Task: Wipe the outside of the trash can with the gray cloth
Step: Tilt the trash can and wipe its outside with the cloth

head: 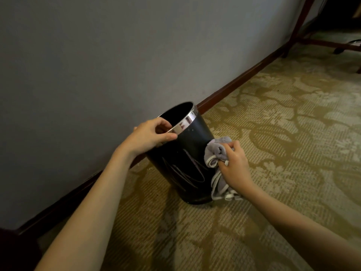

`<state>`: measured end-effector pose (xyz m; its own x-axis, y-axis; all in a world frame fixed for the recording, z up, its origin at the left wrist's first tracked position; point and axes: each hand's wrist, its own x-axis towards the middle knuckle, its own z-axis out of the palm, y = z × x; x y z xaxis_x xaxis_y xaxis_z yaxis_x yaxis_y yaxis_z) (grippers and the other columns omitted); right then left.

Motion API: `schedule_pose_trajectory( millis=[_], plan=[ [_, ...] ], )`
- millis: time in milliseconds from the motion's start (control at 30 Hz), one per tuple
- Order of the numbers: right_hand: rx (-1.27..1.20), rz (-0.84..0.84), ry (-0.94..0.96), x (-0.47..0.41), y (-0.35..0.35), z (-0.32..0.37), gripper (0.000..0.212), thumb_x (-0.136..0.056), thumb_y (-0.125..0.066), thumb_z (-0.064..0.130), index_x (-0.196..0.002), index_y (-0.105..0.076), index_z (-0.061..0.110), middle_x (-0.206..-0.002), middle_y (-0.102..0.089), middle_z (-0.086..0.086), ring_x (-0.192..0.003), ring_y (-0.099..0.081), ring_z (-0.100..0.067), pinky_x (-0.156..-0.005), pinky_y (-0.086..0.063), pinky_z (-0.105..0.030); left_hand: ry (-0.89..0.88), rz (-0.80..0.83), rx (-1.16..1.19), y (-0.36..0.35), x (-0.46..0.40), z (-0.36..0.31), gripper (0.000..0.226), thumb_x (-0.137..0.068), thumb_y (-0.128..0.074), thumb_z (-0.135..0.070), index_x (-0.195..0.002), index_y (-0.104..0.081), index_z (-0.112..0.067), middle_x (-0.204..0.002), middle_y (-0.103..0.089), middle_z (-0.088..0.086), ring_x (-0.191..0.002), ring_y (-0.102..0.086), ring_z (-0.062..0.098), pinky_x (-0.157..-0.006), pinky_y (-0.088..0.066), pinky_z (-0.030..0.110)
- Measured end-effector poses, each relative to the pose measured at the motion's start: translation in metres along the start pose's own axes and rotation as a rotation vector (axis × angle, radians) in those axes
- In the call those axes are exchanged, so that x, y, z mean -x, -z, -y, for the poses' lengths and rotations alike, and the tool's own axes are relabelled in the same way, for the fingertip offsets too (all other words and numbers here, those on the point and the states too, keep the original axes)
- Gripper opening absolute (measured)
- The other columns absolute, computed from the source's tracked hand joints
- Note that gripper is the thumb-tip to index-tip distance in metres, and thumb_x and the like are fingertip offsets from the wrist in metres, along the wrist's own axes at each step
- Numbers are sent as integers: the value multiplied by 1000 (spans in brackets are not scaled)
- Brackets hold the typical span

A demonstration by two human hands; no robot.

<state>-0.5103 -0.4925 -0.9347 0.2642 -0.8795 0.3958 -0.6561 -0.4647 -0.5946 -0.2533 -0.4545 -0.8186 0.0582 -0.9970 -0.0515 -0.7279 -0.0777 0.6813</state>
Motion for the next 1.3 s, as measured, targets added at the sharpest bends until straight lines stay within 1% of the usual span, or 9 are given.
schedule_pose_trajectory(
  millis=[200,333,467,800,867,1000,1100,1200,1300],
  plan=[
    [3,-15,-34,-8,0,-5,19,-79,-60,1,-94,-55,11,-95,-40,-3,-85,-46,-28,-70,-42,-38,-43,63,-111,11,15,51,20,-92,-63,-25,-109,-58,-33,-121,-56,-15,-125,-47,16,-110,-27,43],
    [13,-15,-29,-8,0,-4,16,-78,-58,-1,-88,-52,10,-94,-41,-8,-84,-45,-30,-70,-43,-41,-53,11,6,4,17,55,23,-95,-58,-15,-94,-62,-38,-99,-66,-14,-102,-59,7,-89,-43,31],
    [19,-6,-38,-9,2,-5,16,-79,-58,1,-92,-53,11,-96,-41,-5,-86,-46,-30,-69,-43,-39,-47,-94,34,-9,12,52,26,-91,-59,-2,-79,-64,-24,-80,-66,-2,-80,-60,10,-68,-40,22],
    [-206,58,-152,-11,19,-24,30,-80,-57,-3,-87,-48,25,-91,-43,0,-83,-46,-21,-70,-37,-31,-82,-155,-53,-14,8,13,17,-89,-62,-5,-77,-64,-17,-77,-65,5,-79,-61,22,-72,-47,38],
    [-264,105,-221,-8,18,-26,27,-79,-59,-4,-89,-49,19,-92,-50,-5,-84,-50,-23,-68,-40,-34,-66,-146,-95,-8,8,4,18,-90,-62,-9,-77,-65,-21,-78,-65,2,-81,-61,19,-73,-47,39],
    [-469,250,-392,-1,12,-25,30,-82,-59,-4,-109,-57,8,-107,-62,-13,-100,-60,-26,-85,-50,-44,-25,-127,-127,2,11,0,19,-92,-61,-15,-76,-64,-26,-80,-64,-2,-81,-59,16,-69,-46,35],
    [-632,258,-432,-3,18,-27,27,-82,-59,-8,-106,-63,4,-101,-69,-18,-97,-67,-30,-84,-55,-48,22,-141,-85,9,14,6,16,-93,-60,-15,-81,-66,-23,-83,-65,-1,-82,-59,13,-70,-45,33],
    [-646,281,-443,0,23,-34,23,-82,-61,-8,-103,-63,1,-98,-70,-20,-95,-67,-33,-80,-56,-45,33,-187,-49,18,18,18,23,-92,-61,-11,-75,-64,-25,-76,-65,-2,-78,-59,14,-66,-42,28],
    [-585,320,-404,14,16,-35,23,-81,-65,-6,-101,-64,4,-99,-69,-15,-98,-65,-29,-82,-53,-38,70,-174,-16,25,22,31,22,-93,-59,-11,-77,-65,-24,-79,-66,2,-83,-62,19,-76,-46,36]
  ],
)
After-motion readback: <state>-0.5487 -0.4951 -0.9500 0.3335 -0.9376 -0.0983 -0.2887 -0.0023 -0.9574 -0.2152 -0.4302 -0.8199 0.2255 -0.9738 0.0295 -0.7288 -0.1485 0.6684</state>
